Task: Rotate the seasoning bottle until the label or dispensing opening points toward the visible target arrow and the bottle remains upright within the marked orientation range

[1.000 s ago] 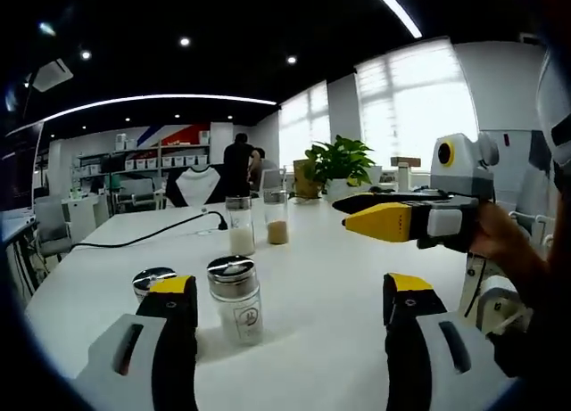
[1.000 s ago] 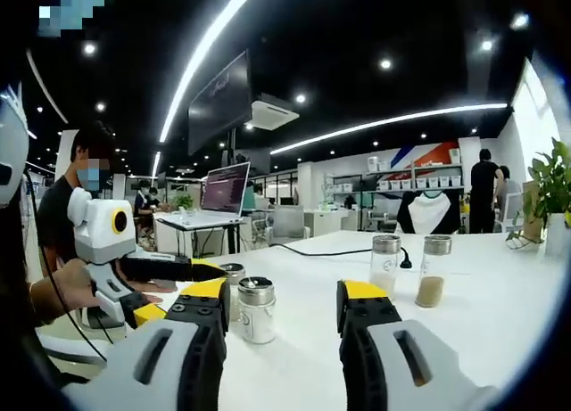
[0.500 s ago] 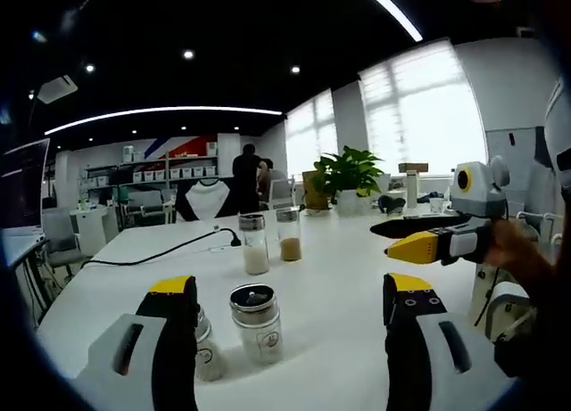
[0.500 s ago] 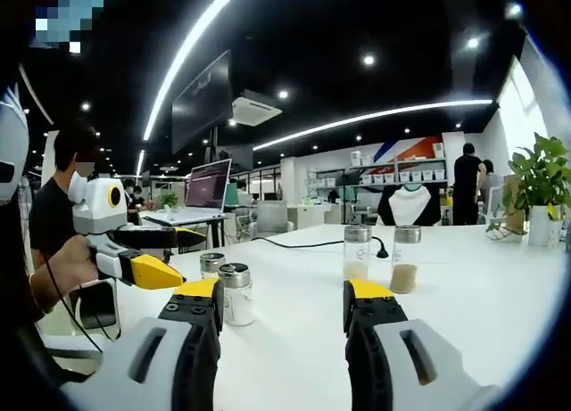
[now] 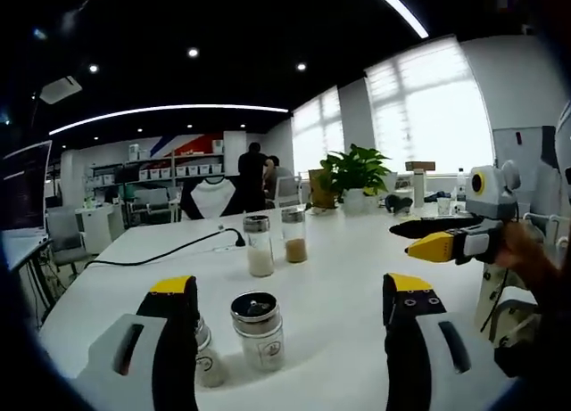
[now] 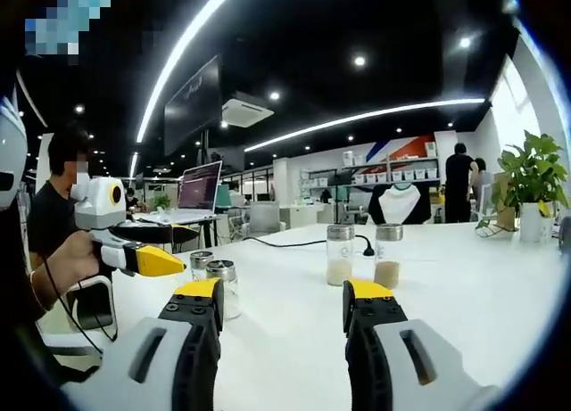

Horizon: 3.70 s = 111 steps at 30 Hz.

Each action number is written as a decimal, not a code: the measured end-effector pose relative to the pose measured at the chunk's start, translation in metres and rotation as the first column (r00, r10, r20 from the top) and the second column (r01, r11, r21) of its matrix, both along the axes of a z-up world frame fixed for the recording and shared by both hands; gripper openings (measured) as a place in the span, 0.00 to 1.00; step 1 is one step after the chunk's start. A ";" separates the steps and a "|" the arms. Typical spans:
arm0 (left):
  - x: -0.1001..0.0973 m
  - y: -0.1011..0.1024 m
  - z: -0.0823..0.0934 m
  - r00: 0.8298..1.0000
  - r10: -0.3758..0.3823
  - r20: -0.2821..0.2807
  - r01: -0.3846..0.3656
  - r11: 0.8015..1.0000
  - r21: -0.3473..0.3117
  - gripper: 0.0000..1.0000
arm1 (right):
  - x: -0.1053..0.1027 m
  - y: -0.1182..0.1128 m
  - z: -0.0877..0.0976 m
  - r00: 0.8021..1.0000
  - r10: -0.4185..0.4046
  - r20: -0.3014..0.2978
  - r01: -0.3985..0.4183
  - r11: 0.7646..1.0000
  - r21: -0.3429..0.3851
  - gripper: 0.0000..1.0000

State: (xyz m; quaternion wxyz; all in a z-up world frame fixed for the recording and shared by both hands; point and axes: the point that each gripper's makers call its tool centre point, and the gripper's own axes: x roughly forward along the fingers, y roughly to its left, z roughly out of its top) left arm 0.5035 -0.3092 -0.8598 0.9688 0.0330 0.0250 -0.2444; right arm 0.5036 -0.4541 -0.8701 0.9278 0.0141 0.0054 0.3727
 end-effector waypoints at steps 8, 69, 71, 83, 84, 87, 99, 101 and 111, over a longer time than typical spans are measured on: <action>0.004 -0.003 0.009 1.000 -0.008 0.012 0.008 1.000 0.021 0.90 | 0.001 -0.005 0.003 1.000 -0.012 -0.001 0.012 1.000 0.009 0.53; 0.133 -0.044 0.045 1.000 -0.013 0.027 0.013 1.000 -0.008 0.85 | 0.011 -0.026 -0.004 0.995 -0.093 -0.046 0.093 0.995 0.017 0.52; 0.135 -0.043 0.045 1.000 -0.005 0.028 0.005 1.000 -0.009 0.85 | 0.011 -0.026 -0.005 0.994 -0.093 -0.049 0.094 0.995 0.022 0.52; 0.162 -0.057 0.033 1.000 0.018 -0.007 -0.018 0.999 -0.032 0.82 | 0.011 -0.028 -0.001 0.993 -0.106 -0.041 0.107 0.994 0.006 0.51; 0.163 -0.057 0.033 1.000 0.027 -0.004 -0.027 0.999 -0.036 0.81 | 0.010 -0.029 0.000 0.993 -0.109 -0.040 0.109 0.994 0.004 0.51; 0.170 -0.055 0.036 0.998 0.055 0.007 -0.055 0.997 -0.045 0.79 | 0.010 -0.031 0.001 0.992 -0.118 -0.037 0.118 0.993 0.000 0.51; 0.193 -0.066 0.036 0.991 0.131 0.009 -0.131 0.990 -0.050 0.72 | 0.011 -0.041 0.001 0.989 -0.144 -0.036 0.144 0.990 0.006 0.50; 0.202 -0.068 0.036 0.987 0.158 0.006 -0.158 0.985 -0.066 0.71 | 0.010 -0.042 0.000 0.989 -0.146 -0.036 0.146 0.989 0.007 0.50; 0.219 -0.076 0.017 0.973 0.232 -0.010 -0.233 0.971 -0.062 0.65 | 0.012 -0.048 -0.008 0.985 -0.160 -0.066 0.160 0.987 0.002 0.49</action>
